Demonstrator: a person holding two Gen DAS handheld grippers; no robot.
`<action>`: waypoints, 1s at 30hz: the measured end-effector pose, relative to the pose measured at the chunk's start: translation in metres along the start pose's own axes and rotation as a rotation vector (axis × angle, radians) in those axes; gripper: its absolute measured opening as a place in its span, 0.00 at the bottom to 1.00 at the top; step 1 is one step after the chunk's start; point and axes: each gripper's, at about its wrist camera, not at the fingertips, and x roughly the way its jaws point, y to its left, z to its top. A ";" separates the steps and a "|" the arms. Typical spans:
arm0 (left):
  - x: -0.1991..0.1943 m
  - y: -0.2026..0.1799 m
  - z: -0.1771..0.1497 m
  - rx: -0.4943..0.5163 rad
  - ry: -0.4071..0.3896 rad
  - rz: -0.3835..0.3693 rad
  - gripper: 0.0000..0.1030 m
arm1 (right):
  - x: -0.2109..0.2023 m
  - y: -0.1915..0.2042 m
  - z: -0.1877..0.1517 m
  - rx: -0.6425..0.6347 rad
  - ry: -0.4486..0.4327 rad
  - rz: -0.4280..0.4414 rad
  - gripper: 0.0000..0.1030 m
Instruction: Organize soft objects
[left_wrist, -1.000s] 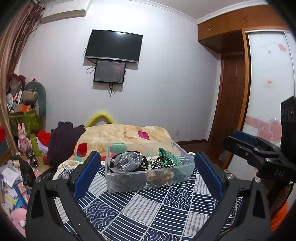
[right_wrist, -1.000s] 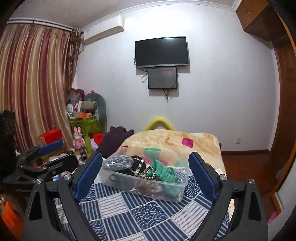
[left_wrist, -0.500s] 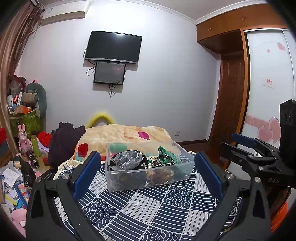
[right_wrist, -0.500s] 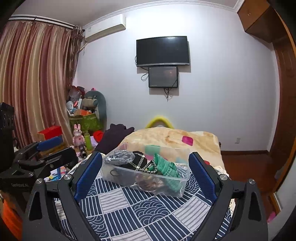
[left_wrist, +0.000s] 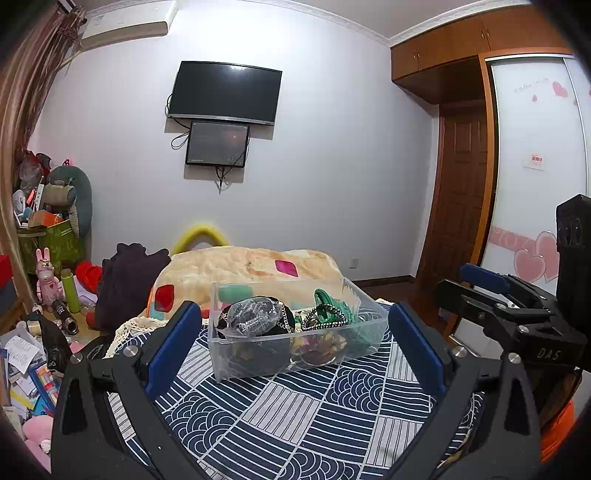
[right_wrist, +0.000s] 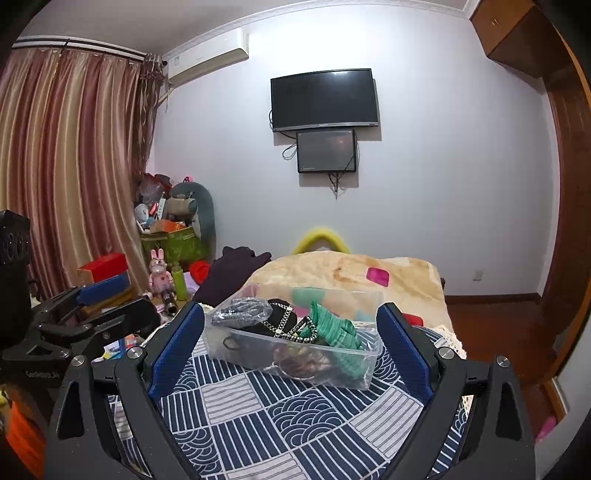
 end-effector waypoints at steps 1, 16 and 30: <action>0.000 0.000 0.000 0.000 -0.001 0.000 0.99 | 0.000 0.000 0.000 0.000 0.000 -0.001 0.91; 0.000 -0.001 -0.002 0.013 -0.001 0.000 0.99 | 0.001 0.000 0.000 0.003 0.005 -0.001 0.91; 0.000 -0.004 -0.002 0.006 0.007 -0.010 1.00 | 0.000 0.000 -0.001 0.002 0.005 -0.004 0.91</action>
